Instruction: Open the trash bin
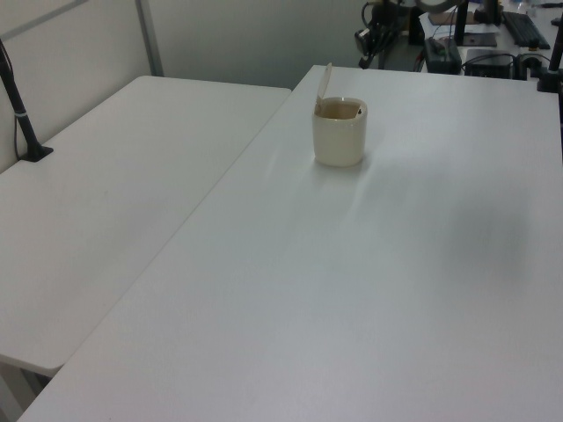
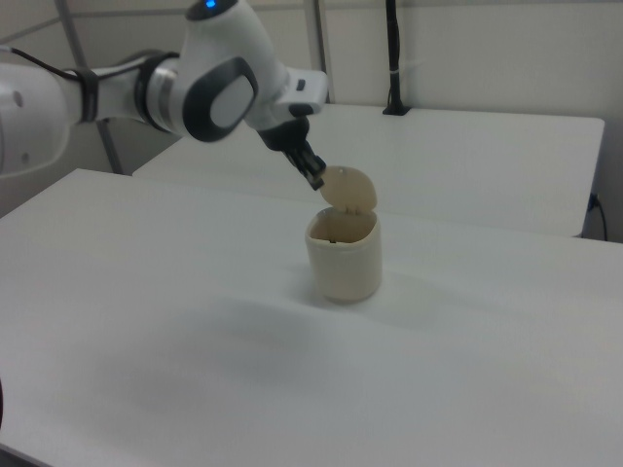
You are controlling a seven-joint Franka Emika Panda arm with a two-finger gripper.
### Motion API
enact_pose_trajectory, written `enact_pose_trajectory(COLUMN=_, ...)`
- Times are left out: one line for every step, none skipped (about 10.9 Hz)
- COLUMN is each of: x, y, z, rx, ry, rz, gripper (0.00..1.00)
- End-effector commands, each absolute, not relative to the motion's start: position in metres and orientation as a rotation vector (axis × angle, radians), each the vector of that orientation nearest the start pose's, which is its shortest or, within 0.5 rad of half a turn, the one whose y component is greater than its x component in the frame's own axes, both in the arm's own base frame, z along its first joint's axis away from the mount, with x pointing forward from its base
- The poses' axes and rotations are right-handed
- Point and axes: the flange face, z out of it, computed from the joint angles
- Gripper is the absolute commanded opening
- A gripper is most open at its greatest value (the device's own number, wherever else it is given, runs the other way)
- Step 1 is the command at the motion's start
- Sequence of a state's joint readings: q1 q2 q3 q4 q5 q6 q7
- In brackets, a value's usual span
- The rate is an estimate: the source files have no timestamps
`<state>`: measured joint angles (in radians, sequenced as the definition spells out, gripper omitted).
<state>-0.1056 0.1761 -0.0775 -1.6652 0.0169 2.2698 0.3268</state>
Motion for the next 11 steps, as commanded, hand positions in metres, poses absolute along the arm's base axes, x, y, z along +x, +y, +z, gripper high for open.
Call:
enact_pose_trajectory(x=0.613, y=-0.081, z=0.58, rx=-2.945, ry=0.787, rz=-0.507, gripper=0.01)
enact_pose_trajectory(x=0.602, y=-0.07, z=0.588, rx=-2.964, ry=0.767, rz=-0.43, gripper=0.02)
enact_pose_trajectory(x=0.594, y=-0.06, z=0.595, rx=-2.984, ry=0.732, rz=-0.376, gripper=0.03)
enact_pose_trajectory(x=0.586, y=-0.05, z=0.6, rx=-2.997, ry=0.705, rz=-0.328, gripper=0.03)
enact_pose_trajectory(x=0.577, y=-0.039, z=0.607, rx=-3.012, ry=0.662, rz=-0.288, gripper=0.04)
enact_pose_trajectory(x=0.572, y=-0.037, z=0.606, rx=-3.035, ry=0.613, rz=-0.231, gripper=0.07)
enact_pose_trajectory(x=0.568, y=-0.029, z=0.606, rx=-3.058, ry=0.524, rz=-0.191, gripper=0.14)
enact_pose_trajectory(x=0.56, y=-0.023, z=0.611, rx=-3.076, ry=0.427, rz=-0.175, gripper=0.3)
enact_pose_trajectory(x=0.558, y=-0.026, z=0.61, rx=-3.092, ry=0.331, rz=-0.162, gripper=0.57)
enact_pose_trajectory(x=0.557, y=-0.03, z=0.608, rx=-3.115, ry=0.179, rz=-0.137, gripper=0.86)
enact_pose_trajectory(x=0.558, y=-0.032, z=0.606, rx=-3.127, ry=0.12, rz=-0.128, gripper=1.0)
